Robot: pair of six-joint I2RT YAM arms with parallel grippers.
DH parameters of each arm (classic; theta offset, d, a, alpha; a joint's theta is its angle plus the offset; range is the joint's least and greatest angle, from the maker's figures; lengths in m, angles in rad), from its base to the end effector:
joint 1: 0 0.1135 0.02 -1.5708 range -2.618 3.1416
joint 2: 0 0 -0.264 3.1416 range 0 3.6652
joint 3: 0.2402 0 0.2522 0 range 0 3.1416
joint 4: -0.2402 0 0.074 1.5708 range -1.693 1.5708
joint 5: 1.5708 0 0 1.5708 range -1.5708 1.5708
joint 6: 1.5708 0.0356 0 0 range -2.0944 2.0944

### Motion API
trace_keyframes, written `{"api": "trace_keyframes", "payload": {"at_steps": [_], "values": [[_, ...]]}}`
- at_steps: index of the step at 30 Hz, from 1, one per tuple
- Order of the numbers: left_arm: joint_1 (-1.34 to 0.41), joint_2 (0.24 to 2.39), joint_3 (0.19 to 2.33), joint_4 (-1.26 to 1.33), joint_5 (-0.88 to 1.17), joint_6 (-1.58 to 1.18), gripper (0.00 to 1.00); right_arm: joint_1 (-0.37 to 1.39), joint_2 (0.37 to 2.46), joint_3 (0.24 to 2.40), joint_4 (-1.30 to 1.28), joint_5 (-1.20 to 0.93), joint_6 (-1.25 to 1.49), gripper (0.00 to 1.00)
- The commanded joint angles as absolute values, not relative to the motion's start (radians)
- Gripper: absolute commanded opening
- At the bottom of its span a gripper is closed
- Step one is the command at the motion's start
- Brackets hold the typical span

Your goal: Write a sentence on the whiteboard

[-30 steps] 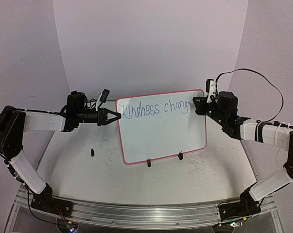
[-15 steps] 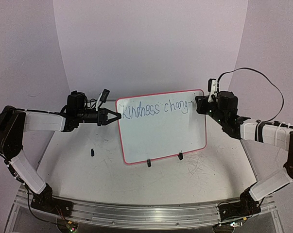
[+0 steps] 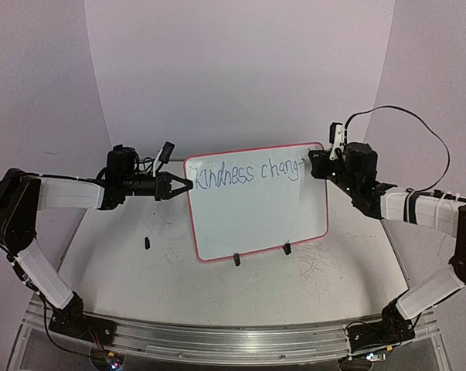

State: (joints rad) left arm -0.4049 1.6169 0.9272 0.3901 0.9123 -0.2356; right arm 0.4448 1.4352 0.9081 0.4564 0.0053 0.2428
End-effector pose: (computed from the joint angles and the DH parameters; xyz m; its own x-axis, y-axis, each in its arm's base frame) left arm 0.3114 -0.1641 0.2394 -0.4822 0.0512 -0.8746 0.8465 0.2846 -0.4500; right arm 0.3030 0.1442 0.2960 -0.1642 0.1881 -0.9683 -0.3977 0.8857 0.2395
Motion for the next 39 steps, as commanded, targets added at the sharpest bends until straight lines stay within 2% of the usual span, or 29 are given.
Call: {"api": "trace_keyframes", "payload": {"at_steps": [1, 14, 21, 30, 39], "values": [[-0.417, 1.604, 0.944, 0.394, 0.896, -0.152, 0.0, 0.45, 1.444, 0.917, 0.472, -0.033, 0.264, 0.0], [-0.419, 1.601, 0.945, 0.394, 0.897, -0.152, 0.0, 0.453, 1.404, 0.836, 0.445, -0.009, 0.276, 0.0], [-0.418, 1.6, 0.942, 0.394, 0.893, -0.152, 0.0, 0.451, 1.39, 0.856, 0.442, 0.073, 0.26, 0.0], [-0.418, 1.602, 0.943, 0.394, 0.889, -0.15, 0.0, 0.45, 1.293, 0.839, 0.476, 0.02, 0.204, 0.0], [-0.418, 1.595, 0.938, 0.393, 0.885, -0.149, 0.0, 0.429, 1.353, 0.887, 0.464, 0.037, 0.216, 0.0]]}}
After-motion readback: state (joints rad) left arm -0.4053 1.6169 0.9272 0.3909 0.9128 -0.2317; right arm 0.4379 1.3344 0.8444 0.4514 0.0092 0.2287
